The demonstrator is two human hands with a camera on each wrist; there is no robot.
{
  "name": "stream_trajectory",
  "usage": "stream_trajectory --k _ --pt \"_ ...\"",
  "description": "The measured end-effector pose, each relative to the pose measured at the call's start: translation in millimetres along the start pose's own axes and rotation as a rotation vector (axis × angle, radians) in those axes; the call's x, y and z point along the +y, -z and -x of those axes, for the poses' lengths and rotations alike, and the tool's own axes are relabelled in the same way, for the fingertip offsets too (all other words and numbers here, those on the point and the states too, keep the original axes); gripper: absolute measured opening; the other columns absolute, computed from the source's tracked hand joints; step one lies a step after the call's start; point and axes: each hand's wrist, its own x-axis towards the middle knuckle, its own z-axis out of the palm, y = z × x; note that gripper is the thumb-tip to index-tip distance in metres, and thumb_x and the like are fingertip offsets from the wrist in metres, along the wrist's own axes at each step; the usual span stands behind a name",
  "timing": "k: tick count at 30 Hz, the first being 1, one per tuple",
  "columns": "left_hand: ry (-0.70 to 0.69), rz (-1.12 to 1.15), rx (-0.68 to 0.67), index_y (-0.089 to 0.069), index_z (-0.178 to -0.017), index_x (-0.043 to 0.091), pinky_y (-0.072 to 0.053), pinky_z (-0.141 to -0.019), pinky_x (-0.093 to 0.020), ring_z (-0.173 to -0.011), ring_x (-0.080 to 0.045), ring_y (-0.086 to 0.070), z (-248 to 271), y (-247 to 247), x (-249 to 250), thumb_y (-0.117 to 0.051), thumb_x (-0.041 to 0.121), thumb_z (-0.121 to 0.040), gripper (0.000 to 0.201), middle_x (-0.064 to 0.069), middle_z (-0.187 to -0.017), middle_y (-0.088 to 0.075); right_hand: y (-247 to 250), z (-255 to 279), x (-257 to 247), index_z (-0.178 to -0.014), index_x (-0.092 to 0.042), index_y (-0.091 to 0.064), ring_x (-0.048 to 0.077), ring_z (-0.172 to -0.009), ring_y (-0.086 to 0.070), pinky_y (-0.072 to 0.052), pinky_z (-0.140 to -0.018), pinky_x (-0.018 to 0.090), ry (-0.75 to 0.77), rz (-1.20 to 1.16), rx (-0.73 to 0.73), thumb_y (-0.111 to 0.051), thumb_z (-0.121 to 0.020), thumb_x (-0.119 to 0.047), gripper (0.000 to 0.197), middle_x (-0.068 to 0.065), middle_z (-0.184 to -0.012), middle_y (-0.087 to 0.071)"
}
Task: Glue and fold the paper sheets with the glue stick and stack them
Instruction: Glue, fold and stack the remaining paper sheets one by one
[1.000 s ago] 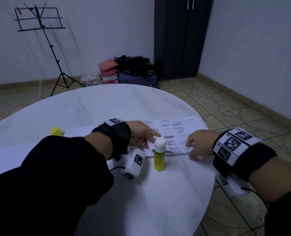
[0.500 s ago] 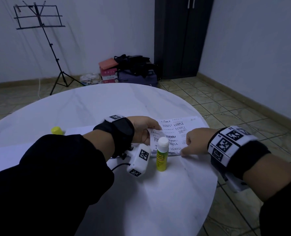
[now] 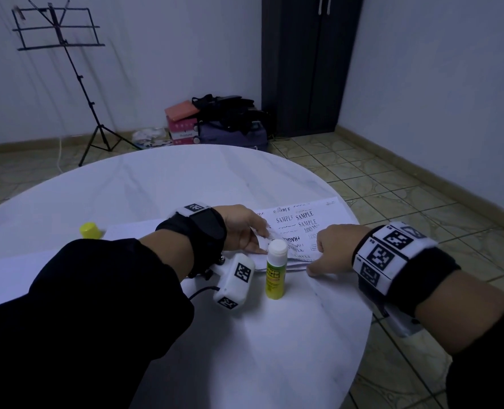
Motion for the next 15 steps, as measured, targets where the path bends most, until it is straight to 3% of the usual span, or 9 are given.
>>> stream_trajectory --k 3,6,9,12,15 --pt "0.005 -0.034 0.012 -0.049 -0.085 0.003 -0.058 -0.052 -0.035 -0.061 -0.025 -0.065 0.6 0.0 1.6 -0.034 -0.016 -0.09 0.024 -0.015 -0.076 -0.061 0.6 0.2 -1.6 -0.076 -0.02 -0.047 0.017 -0.076 -0.051 -0.029 -0.051 0.023 0.002 0.041 0.012 -0.056 -0.079 -0.062 0.044 -0.003 -0.08 -0.052" --pt "0.022 -0.05 -0.001 -0.044 -0.087 0.004 -0.058 -0.055 -0.034 -0.059 -0.028 -0.068 2.8 -2.5 3.7 -0.029 -0.013 -0.091 0.023 -0.017 -0.07 -0.066 1.9 2.0 -3.8 -0.067 -0.022 -0.039 0.019 -0.079 -0.05 -0.029 -0.051 0.024 0.009 0.057 0.019 -0.052 -0.08 -0.067 0.049 -0.004 -0.074 -0.048" --pt "0.033 -0.042 -0.016 -0.043 -0.09 0.004 -0.058 -0.066 -0.033 -0.06 -0.027 -0.071 4.0 -4.9 5.1 -0.028 -0.011 -0.09 0.021 -0.017 -0.07 -0.069 3.9 3.6 -4.9 -0.067 -0.022 -0.04 0.019 -0.083 -0.05 -0.033 -0.059 0.025 0.029 0.01 0.01 -0.047 -0.079 -0.074 0.054 0.0 -0.083 -0.056" --pt "0.033 -0.021 -0.047 -0.05 -0.096 0.0 -0.052 -0.082 -0.034 -0.064 -0.024 -0.072 5.7 -5.9 5.6 -0.03 -0.008 -0.091 0.022 -0.017 -0.076 -0.071 3.6 1.4 -4.6 -0.077 -0.02 -0.047 0.019 -0.087 -0.05 -0.036 -0.072 0.027 0.033 -0.002 0.019 -0.039 -0.079 -0.078 0.059 0.002 -0.089 -0.054" --pt "0.025 -0.02 -0.089 -0.054 -0.112 0.0 -0.057 -0.076 -0.029 -0.072 -0.02 -0.072 7.6 -5.6 5.1 -0.043 0.0 -0.093 0.022 -0.014 -0.086 -0.073 -1.4 0.1 -7.8 -0.083 -0.02 -0.051 0.021 -0.086 -0.052 -0.036 -0.071 0.029 0.026 0.058 0.146 -0.031 -0.086 -0.071 0.055 0.005 -0.099 -0.062"
